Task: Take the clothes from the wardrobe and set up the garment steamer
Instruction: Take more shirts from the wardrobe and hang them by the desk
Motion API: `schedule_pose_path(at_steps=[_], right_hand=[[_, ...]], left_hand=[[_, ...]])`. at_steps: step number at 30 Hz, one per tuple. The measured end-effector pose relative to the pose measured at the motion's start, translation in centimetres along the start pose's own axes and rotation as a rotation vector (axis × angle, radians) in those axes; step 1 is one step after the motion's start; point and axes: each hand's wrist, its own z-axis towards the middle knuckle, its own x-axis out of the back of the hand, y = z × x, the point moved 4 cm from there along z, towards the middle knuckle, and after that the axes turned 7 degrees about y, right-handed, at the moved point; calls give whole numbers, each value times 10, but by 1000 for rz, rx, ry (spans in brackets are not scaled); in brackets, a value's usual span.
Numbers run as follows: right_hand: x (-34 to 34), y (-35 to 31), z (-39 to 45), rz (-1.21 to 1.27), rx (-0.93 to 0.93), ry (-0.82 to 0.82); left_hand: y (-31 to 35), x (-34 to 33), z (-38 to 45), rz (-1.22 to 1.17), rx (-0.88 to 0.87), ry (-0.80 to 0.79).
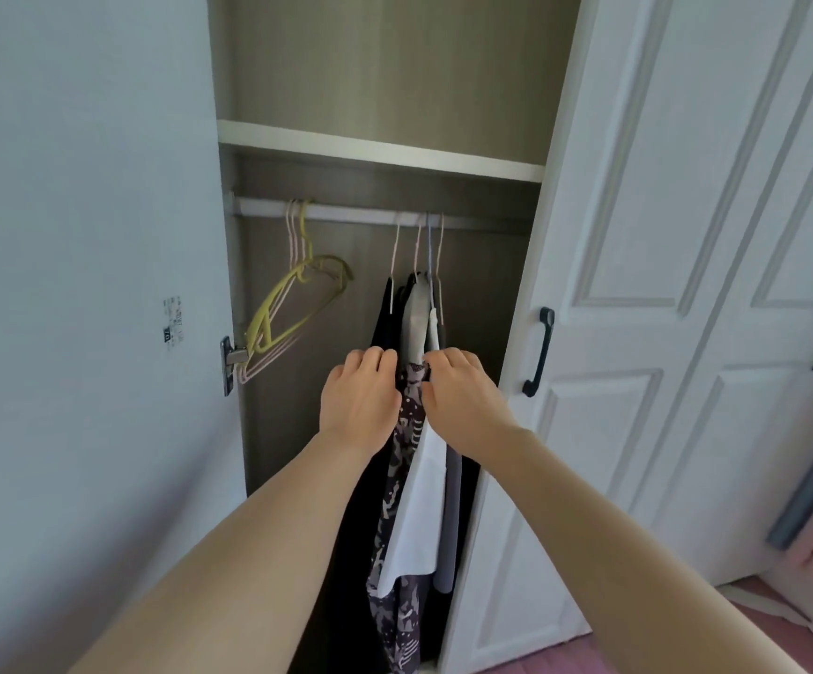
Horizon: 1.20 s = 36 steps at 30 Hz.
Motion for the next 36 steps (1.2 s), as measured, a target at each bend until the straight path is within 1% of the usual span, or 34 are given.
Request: schedule_pose_path(at_steps=[2, 7, 14, 17, 18, 21, 27, 31, 34, 36], right_hand=[[-6, 2, 15, -5, 19, -16], [-34, 15, 40, 42, -3, -50], [-57, 23, 70, -131, -22, -85], [-54, 30, 84, -78, -203, -90], [-54, 33, 88, -50, -235, -81], [-56, 36, 98, 13, -242, -49], [-70, 34, 112, 91, -313, -60], [-77, 45, 115, 152, -419, 30], [-84, 54, 117, 152, -462, 67], [-89, 57, 121, 137, -472, 80]], left_hand=[[-5, -9, 9, 10, 11, -42], [-15, -32, 30, 109, -11, -254], [-23, -42, 58, 148, -5, -257], [-31, -39, 72, 170, 45, -305], [-34, -39, 75, 180, 61, -325], [-36, -39, 81, 164, 92, -359], [-36, -49, 94, 78, 139, -371], [-35, -55, 111, -47, 176, -355], [-36, -64, 125, -160, 204, -278], [-37, -72, 131, -311, 279, -204]])
